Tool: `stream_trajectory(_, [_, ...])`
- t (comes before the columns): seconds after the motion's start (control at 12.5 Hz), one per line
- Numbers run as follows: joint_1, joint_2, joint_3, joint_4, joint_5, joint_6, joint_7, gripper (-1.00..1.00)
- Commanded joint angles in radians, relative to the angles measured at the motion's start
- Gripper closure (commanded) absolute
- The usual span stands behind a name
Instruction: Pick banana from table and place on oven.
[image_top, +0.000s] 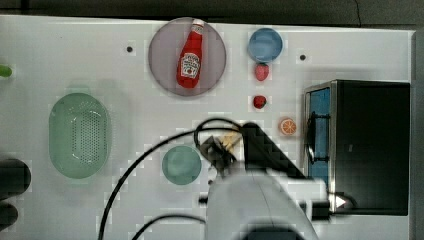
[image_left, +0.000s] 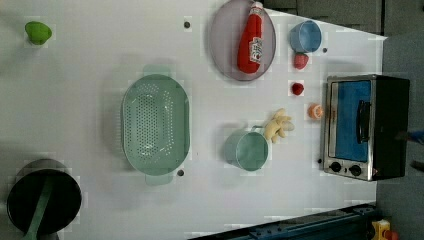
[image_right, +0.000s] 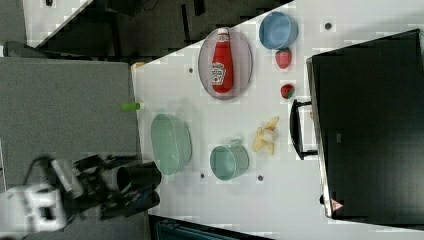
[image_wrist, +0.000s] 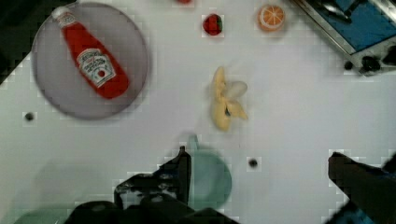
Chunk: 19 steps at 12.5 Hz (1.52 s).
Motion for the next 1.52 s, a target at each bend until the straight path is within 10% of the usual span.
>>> stream_trajectory(0.08, [-0.005,0.118,0.008,-0.120,0.010,0.138,0.048,-1.00])
stream_trajectory(1.52, [-0.006,0.763,0.006,-0.259,0.011,0.845,0.048,-1.00])
